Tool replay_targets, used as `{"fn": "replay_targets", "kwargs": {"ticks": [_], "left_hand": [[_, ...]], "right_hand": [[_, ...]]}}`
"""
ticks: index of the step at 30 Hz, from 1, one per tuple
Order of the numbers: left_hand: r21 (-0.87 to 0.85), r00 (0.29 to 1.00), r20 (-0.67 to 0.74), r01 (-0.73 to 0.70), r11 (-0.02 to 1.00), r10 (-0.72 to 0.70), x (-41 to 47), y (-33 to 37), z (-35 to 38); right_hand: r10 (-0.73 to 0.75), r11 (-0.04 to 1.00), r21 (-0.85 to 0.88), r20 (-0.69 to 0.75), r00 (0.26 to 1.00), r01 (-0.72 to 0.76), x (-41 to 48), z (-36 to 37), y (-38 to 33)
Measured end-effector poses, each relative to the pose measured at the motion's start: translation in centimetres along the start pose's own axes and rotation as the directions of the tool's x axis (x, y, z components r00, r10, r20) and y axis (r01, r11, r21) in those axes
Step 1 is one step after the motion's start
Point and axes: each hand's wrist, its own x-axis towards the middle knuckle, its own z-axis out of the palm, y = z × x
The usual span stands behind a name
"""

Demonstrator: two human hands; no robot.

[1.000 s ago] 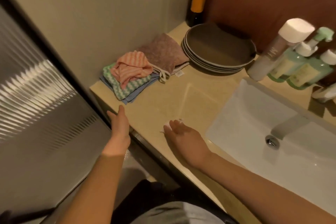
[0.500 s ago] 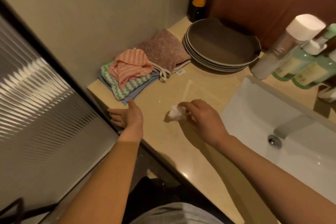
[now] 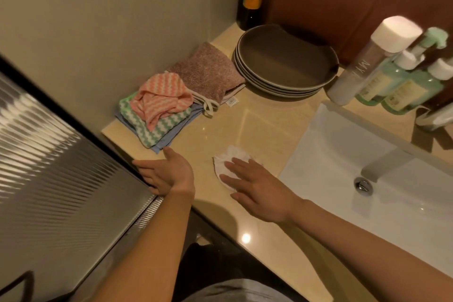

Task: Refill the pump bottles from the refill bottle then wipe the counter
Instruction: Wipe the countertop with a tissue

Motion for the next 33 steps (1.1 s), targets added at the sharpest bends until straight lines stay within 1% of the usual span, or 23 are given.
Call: {"fn": "replay_targets", "kwargs": {"ticks": [1, 3, 6, 9, 12, 13, 15, 17, 19, 20, 22, 24, 26, 27, 28, 29, 31, 32, 33], "left_hand": [[0.008, 1.0, -0.01, -0.002, 1.0, 0.003, 0.0, 0.0, 0.1], [0.023, 1.0, -0.022, -0.006, 1.0, 0.006, 0.1, 0.0, 0.1], [0.037, 0.999, -0.032, -0.012, 0.999, 0.013, 0.4, -0.1, 0.3], [0.028, 0.998, -0.049, -0.027, 0.999, 0.028, 0.4, -0.2, 0.4], [0.028, 0.998, -0.062, -0.031, 0.999, 0.033, 0.3, -0.2, 0.5], [0.031, 0.997, -0.064, -0.031, 0.999, 0.033, 0.3, -0.2, 0.5], [0.034, 0.997, -0.066, -0.035, 0.999, 0.037, 0.4, -0.2, 0.5], [0.051, 0.997, -0.065, -0.037, 0.998, 0.04, 0.4, -0.3, 0.5], [0.063, 0.997, -0.066, -0.038, 0.997, 0.042, 0.4, -0.3, 0.5], [0.067, 0.997, -0.068, -0.038, 0.997, 0.043, 0.3, -0.3, 0.4], [0.066, 0.996, -0.075, -0.039, 0.997, 0.044, 0.3, -0.2, 0.4], [0.059, 0.996, -0.082, -0.038, 0.998, 0.043, 0.3, -0.1, 0.5], [0.061, 0.995, -0.086, -0.036, 0.997, 0.041, 0.4, -0.1, 0.5], [0.063, 0.996, -0.084, -0.036, 0.997, 0.042, 0.4, -0.1, 0.4], [0.063, 0.996, -0.081, -0.037, 0.997, 0.042, 0.4, -0.1, 0.4], [0.063, 0.996, -0.079, -0.036, 0.997, 0.041, 0.4, -0.1, 0.4], [0.065, 0.996, -0.082, -0.035, 0.997, 0.04, 0.3, -0.1, 0.3], [0.067, 0.996, -0.085, -0.034, 0.997, 0.04, 0.3, 0.0, 0.3], [0.069, 0.996, -0.086, -0.034, 0.997, 0.04, 0.2, 0.0, 0.3]], "right_hand": [[0.004, 0.999, -0.039, 0.029, 1.0, -0.003, 0.0, -0.1, 0.4], [0.018, 0.992, -0.124, 0.02, 1.0, -0.015, 0.1, 0.0, 0.6], [0.055, 0.987, -0.153, -0.023, 0.998, -0.058, 0.5, 0.8, 0.1], [0.054, 0.994, -0.085, -0.141, 0.989, -0.067, 1.1, 1.3, -0.5], [0.006, 1.0, 0.019, -0.302, 0.953, -0.001, 1.8, 1.2, -0.5], [-0.011, 0.999, 0.026, -0.316, 0.949, 0.02, 2.1, 1.1, -0.4], [-0.061, 0.998, -0.001, -0.299, 0.952, 0.063, 2.5, 0.9, 0.1], [-0.1, 0.995, -0.033, -0.247, 0.964, 0.095, 2.7, 0.5, 1.2], [-0.085, 0.995, -0.064, -0.204, 0.975, 0.074, 2.6, -0.3, 2.8], [-0.049, 0.997, -0.075, -0.207, 0.977, 0.034, 2.5, -0.7, 3.7], [0.091, 0.992, -0.06, -0.243, 0.966, -0.108, 2.6, -1.8, 5.3], [0.255, 0.962, -0.016, -0.29, 0.922, -0.271, 3.1, -2.3, 6.1], [0.4, 0.912, 0.049, -0.316, 0.86, -0.406, 4.0, -1.9, 5.1], [0.445, 0.892, 0.081, -0.334, 0.831, -0.445, 4.5, -1.4, 4.1], [0.456, 0.887, 0.099, -0.347, 0.819, -0.452, 4.8, -0.9, 2.7], [0.407, 0.91, 0.084, -0.37, 0.835, -0.407, 5.1, -0.3, 1.2], [0.208, 0.973, -0.019, -0.371, 0.905, -0.232, 4.9, 0.9, -0.8], [0.085, 0.989, -0.083, -0.341, 0.936, -0.12, 4.4, 1.4, -1.2], [-0.034, 0.996, -0.093, -0.278, 0.96, 0.009, 3.6, 1.6, -1.1]]}}
